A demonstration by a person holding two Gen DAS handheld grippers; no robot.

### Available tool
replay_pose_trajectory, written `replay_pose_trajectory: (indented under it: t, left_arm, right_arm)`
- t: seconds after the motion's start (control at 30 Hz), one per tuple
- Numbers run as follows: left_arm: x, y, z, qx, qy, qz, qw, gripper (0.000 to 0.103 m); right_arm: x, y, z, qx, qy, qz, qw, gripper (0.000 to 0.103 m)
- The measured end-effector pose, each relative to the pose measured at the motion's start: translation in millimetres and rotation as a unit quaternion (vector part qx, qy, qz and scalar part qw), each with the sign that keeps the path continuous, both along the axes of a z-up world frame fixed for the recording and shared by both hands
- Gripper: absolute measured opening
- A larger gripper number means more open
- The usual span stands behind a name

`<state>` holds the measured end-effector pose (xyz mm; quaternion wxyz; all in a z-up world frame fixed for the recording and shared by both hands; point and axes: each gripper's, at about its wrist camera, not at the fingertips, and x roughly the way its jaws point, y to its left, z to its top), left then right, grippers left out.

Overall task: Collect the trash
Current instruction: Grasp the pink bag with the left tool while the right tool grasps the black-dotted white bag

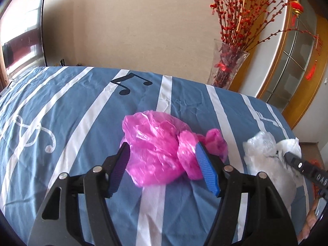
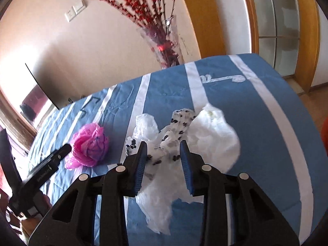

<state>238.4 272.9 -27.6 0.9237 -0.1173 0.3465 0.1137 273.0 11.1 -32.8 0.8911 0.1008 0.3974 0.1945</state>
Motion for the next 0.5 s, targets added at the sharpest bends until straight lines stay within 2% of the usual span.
replay_pose_trajectory:
  t: [0.17,0.23,0.33,0.5]
  left_arm:
    - [5,0,-5,-0.005,-0.002,-0.013,0.9999,0.068]
    - [6,-1,-6,-0.007,-0.003,-0.018,0.9998,0.069]
    - [7,-2,-8,-0.011,-0.003,-0.022,0.9997,0.070]
    - [8,-2,-7,-0.020,-0.006,-0.025,0.9995,0.070]
  right_arm:
    - [-2,11,-11,-0.031,0.009,0.014,0.999,0.025]
    - [-3,12,-13,-0.036,0.008,0.016,0.999,0.015]
    - [-9,13,-15,-0.050,0.002,0.025,0.998,0.010]
    - [-23,8,-7,-0.055,-0.022,0.029,0.998,0.007]
